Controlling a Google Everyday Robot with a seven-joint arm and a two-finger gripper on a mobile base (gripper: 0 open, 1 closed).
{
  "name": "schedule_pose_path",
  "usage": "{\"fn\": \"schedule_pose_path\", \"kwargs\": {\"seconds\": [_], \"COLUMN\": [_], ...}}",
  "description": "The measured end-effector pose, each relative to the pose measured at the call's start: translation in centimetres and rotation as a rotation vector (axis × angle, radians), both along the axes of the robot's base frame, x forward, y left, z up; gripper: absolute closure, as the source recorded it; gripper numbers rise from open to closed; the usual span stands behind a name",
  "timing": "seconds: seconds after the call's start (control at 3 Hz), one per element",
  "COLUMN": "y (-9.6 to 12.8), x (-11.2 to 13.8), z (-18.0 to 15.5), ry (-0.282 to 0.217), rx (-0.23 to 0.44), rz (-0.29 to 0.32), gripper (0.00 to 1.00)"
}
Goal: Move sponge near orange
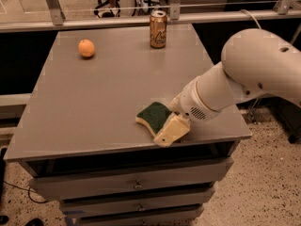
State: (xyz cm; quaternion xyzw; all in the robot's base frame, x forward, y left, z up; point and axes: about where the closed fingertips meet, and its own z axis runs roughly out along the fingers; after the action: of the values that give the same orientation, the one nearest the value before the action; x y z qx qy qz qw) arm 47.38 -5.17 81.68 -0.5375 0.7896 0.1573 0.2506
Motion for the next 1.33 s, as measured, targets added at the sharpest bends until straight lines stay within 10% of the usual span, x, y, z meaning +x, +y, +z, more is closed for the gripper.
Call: {"fn": "schedule_pose_path", "kwargs": {"seconds": [0.67, 1.0, 1.33], "y": [3.3, 5.0, 5.0], "x": [3.5, 7.3, 7.3], "z": [2.8, 8.5, 8.5], "ry": [-0.078, -0.196, -0.196], "rx": [0.04, 0.054, 0.054], "rz": [0.031, 0.064, 0.064], "gripper": [0.87, 1.0, 1.0]}}
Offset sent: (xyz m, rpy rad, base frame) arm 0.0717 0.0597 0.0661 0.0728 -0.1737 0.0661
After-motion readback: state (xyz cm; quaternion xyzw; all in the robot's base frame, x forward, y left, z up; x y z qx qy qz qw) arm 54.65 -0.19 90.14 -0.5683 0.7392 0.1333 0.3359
